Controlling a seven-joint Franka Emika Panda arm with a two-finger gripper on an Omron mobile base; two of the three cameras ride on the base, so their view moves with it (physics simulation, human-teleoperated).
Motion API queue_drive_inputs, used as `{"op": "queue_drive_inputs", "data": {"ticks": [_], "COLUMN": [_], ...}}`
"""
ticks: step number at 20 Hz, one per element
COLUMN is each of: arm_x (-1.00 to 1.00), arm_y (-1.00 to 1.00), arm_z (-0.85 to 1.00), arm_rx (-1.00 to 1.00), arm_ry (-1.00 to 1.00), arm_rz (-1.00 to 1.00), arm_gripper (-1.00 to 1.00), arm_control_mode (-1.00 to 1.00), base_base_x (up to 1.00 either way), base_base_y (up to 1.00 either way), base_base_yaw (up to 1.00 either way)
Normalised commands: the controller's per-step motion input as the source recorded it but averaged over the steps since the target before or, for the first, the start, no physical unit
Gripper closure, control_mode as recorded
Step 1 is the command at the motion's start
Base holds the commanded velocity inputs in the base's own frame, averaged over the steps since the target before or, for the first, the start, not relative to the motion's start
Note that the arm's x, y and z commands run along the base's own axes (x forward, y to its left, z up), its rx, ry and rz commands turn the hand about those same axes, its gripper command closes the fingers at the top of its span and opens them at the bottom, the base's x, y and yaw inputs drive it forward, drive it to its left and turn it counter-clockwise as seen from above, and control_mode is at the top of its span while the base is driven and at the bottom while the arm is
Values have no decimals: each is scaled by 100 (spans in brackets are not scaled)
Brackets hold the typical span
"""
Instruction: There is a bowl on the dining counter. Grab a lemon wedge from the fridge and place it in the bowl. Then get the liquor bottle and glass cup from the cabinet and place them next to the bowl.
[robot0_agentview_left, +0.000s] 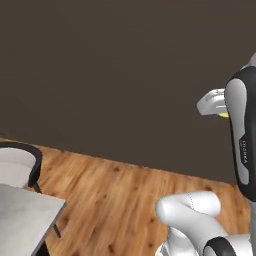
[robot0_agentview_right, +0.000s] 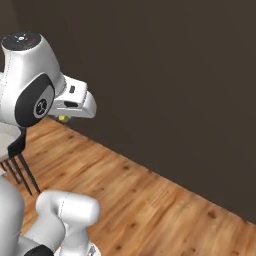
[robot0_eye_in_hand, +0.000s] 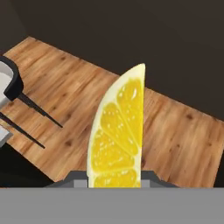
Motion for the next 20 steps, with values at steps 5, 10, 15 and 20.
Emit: {"op": "queue_drive_inputs", "data": {"ticks": [5,10,15,20], "arm_x": [0,0,0,0], "arm_y": [0,0,0,0], "arm_z": [0,0,0,0], "arm_rx": [0,0,0,0], "arm_ry": [0,0,0,0], "arm_rz": [0,0,0,0], "arm_gripper": [100,100,100,100], "arm_control_mode": [100,100,100,100], "base_base_x": [100,100,100,99], "base_base_y": [-26,-27,-30,-33], "base_base_yaw": [48,48,49,54]}}
